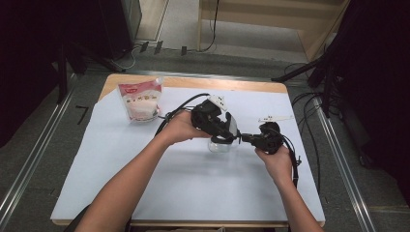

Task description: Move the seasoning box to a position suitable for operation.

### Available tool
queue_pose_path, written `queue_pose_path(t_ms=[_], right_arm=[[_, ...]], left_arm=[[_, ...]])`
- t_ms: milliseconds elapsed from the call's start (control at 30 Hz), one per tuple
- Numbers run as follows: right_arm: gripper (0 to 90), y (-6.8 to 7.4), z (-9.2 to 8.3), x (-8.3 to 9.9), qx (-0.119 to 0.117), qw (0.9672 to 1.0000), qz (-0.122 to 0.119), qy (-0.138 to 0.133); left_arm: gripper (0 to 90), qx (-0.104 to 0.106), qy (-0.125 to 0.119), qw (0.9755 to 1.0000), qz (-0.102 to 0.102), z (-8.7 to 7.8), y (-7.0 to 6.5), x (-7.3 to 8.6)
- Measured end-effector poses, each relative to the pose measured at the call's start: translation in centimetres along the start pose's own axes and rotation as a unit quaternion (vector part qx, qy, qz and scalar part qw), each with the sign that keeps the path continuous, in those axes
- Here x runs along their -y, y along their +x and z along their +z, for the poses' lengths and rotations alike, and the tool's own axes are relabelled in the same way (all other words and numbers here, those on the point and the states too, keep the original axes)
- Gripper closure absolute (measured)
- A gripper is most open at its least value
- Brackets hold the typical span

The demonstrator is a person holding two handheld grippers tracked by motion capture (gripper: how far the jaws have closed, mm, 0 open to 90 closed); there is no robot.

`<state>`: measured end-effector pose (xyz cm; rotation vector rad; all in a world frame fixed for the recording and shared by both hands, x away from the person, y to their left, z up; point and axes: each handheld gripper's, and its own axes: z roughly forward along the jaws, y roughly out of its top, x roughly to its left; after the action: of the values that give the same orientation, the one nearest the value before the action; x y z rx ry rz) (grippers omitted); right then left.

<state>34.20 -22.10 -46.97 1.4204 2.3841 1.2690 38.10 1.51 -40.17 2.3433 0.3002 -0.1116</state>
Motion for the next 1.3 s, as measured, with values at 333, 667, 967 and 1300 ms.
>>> queue_pose_path(t_ms=[333,667,967,1300], right_arm=[[90.0,0.1,0.0,0.0,0.003,1.0000,0.000,0.000],[90.0,0.1,0.0,0.1,0.003,1.0000,0.000,-0.001],[90.0,0.1,0.0,0.1,0.001,1.0000,0.002,-0.002],[90.0,0.2,0.2,0.2,0.002,1.0000,-0.003,0.006]], left_arm=[[76.5,0.004,-0.002,0.9999,0.014,0.4,-0.8,-0.9],[81.6,0.010,-0.002,0.9997,0.020,1.3,-1.2,-1.8],[81.2,0.008,0.003,0.9997,0.021,1.8,-1.2,-2.3],[77.4,0.009,-0.004,0.9999,0.002,1.6,-1.3,-2.1]])
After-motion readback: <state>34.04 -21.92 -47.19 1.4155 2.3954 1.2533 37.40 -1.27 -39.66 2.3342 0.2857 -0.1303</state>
